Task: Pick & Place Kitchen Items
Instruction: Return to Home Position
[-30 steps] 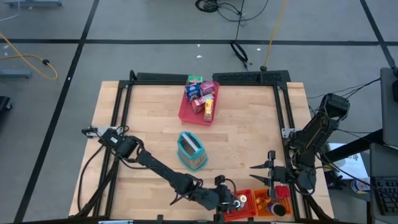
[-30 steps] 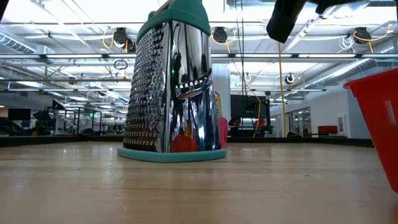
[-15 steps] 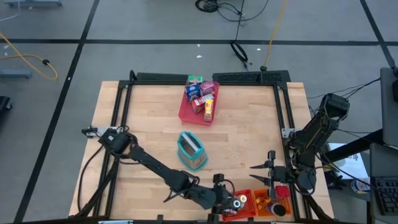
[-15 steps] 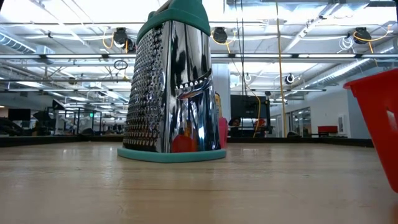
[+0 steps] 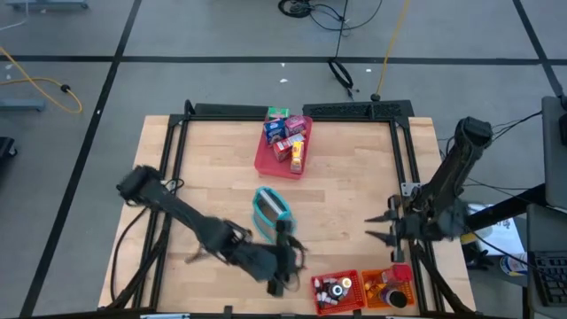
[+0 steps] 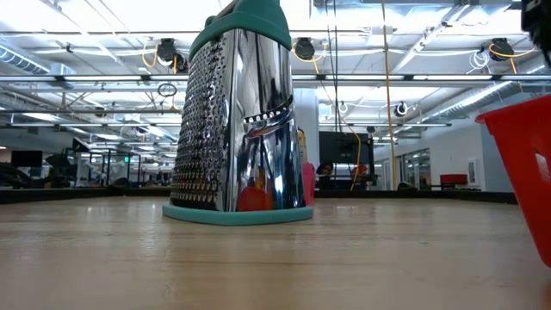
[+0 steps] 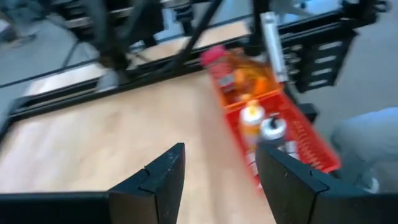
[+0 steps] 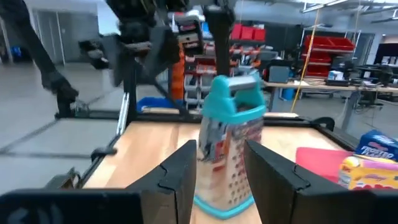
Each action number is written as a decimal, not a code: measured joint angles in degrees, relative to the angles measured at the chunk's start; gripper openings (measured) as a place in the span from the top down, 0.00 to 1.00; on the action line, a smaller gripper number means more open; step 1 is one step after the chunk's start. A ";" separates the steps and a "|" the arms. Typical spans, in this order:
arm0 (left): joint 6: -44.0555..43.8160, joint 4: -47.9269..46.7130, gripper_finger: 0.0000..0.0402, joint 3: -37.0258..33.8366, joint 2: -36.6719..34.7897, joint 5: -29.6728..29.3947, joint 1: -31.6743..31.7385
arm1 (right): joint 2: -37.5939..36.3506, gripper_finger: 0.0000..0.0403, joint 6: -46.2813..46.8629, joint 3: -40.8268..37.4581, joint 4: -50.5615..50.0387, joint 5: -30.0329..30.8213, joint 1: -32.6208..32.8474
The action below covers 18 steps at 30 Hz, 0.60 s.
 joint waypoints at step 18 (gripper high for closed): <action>1.25 13.93 0.51 -49.13 -52.06 -0.79 14.23 | -36.31 0.69 -29.64 -10.02 -0.46 13.70 0.59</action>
